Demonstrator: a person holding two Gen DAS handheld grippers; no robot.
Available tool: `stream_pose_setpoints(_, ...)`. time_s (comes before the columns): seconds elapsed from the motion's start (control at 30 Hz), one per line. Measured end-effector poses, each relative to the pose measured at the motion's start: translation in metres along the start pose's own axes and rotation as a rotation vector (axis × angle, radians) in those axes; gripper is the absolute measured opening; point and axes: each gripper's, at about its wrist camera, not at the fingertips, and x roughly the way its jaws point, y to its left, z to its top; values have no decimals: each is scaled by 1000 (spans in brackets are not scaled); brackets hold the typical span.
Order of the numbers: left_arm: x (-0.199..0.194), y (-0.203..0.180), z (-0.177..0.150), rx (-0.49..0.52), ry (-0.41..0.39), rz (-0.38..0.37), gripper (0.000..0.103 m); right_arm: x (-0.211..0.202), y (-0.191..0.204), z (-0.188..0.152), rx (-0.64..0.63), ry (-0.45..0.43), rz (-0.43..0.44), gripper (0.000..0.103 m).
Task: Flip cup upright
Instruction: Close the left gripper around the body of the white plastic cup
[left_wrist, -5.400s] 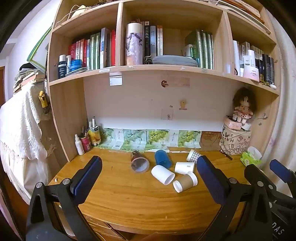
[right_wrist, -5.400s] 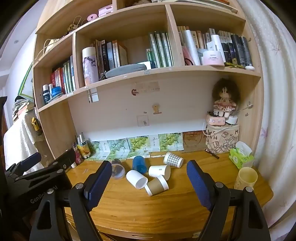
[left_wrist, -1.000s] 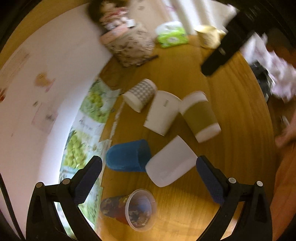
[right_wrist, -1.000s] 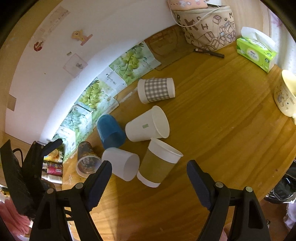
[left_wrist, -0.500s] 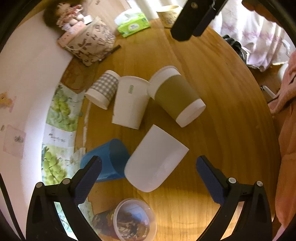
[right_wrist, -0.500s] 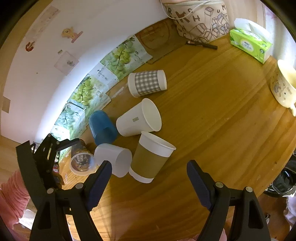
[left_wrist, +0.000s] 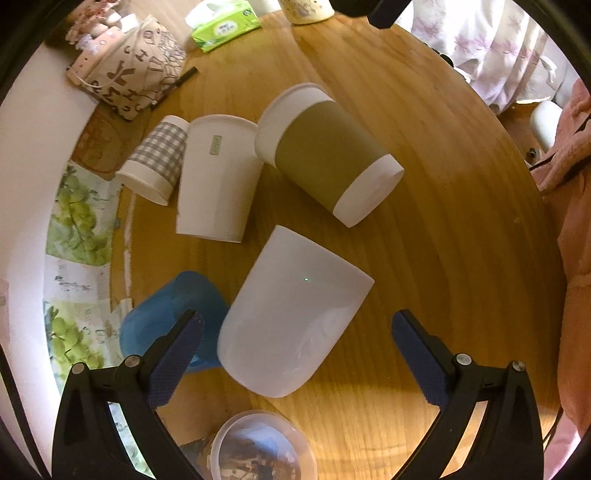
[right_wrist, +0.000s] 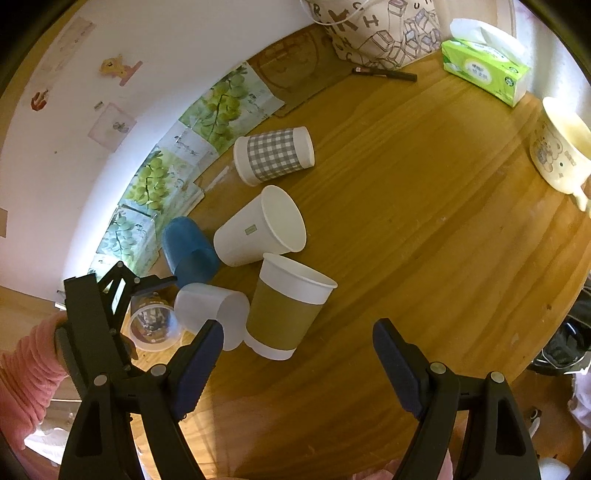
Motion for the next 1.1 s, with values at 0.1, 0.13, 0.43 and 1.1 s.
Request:
stream_pose_setpoints(0.1, 7, 1, 1, 10, 9, -20, 101, -1, -2, 0, 8, -1, -6, 84)
stream_pose_setpoints(0.13, 8, 1, 2, 13, 10, -21, 101, -1, -2, 0, 12, -1, -7, 84)
stream_pose_setpoints(0.43, 20, 3, 4, 44, 14, -59, 99, -2, -9, -4, 48, -3, -24, 84)
stream_pose_setpoints(1.1, 41, 14, 17, 28, 61, -146, 81, -13, -20, -15, 111, -21, -40, 84)
